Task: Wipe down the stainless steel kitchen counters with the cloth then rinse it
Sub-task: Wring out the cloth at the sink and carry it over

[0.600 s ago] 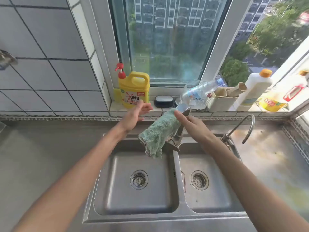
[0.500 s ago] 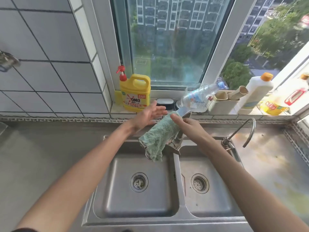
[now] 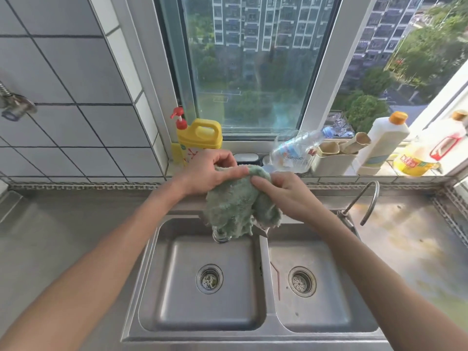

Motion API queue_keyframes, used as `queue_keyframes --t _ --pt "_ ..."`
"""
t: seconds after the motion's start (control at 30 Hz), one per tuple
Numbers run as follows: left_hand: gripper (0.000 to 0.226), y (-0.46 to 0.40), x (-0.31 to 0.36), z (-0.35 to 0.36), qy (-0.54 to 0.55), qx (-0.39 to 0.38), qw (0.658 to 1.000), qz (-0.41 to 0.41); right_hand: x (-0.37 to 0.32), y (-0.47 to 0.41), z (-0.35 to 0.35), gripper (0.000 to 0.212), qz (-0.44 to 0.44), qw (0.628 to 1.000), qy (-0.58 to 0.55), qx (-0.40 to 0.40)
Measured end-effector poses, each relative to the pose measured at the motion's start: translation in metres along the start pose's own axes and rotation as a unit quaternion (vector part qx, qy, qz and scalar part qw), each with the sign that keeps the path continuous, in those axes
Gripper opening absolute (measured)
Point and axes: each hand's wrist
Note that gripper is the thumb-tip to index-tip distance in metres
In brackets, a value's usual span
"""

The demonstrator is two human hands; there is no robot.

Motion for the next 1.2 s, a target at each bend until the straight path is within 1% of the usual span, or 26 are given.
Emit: queue_keyframes --t 0.1,0.17,0.2,0.27,0.33,0.4,0.47,0.53,0.63,0.7,0.77,0.9,1.0,1.2 --pt "0.029 0.030 0.029 0.009 0.027 0.018 0.999 0.011 -0.010 0.035 -0.013 0.050 -0.087 0.996 -0.020 0.009" --pt "0.026 0.050 0.039 0.023 0.032 0.023 0.999 0.016 -0.011 0.061 -0.017 0.048 -0.112 0.993 -0.035 0.015" --pt "0.025 0.062 0.041 0.033 0.040 0.034 0.998 0.018 -0.008 0.074 -0.019 0.043 -0.117 0.992 -0.045 0.016" --pt "0.024 0.088 0.042 0.054 0.063 0.078 0.995 0.011 0.001 0.102 -0.019 0.031 -0.109 0.992 -0.065 0.023" --pt "0.024 0.114 0.037 0.076 0.068 0.126 0.990 -0.012 0.017 0.130 -0.016 0.031 -0.082 0.992 -0.083 0.040" --pt "0.022 0.140 0.028 0.100 0.080 0.132 0.987 -0.036 0.035 0.158 -0.009 0.033 -0.054 0.992 -0.103 0.055" --pt "0.014 0.166 0.014 0.126 0.103 0.094 0.988 -0.064 0.053 0.188 0.001 0.036 -0.022 0.990 -0.118 0.075" --pt "0.009 0.192 -0.004 0.152 0.102 0.036 0.989 -0.102 0.072 0.221 0.013 0.036 0.021 0.987 -0.123 0.102" --pt "0.020 0.230 -0.033 0.186 0.042 -0.064 0.988 -0.132 0.095 0.272 0.038 0.035 0.078 0.980 -0.105 0.149" --pt "0.022 0.251 -0.049 0.201 0.021 -0.126 0.982 -0.137 0.107 0.306 0.061 0.036 0.114 0.971 -0.092 0.187" --pt "0.022 0.268 -0.061 0.210 0.009 -0.173 0.977 -0.126 0.115 0.336 0.087 0.041 0.149 0.958 -0.087 0.229" --pt "0.020 0.293 -0.073 0.218 -0.004 -0.250 0.966 -0.067 0.115 0.391 0.141 0.052 0.216 0.926 -0.073 0.303" --pt "0.019 0.308 -0.075 0.223 0.001 -0.288 0.957 -0.033 0.103 0.434 0.179 0.049 0.253 0.896 -0.084 0.354" --pt "0.018 0.323 -0.068 0.252 -0.010 -0.368 0.930 -0.001 0.075 0.517 0.244 0.044 0.328 0.819 -0.132 0.452"
Point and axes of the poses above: each hand's wrist, its own y-axis away from the middle knuckle, its own z-axis out of the palm, x = y × z, and after that the axes turned 6 degrees about -x, right-handed
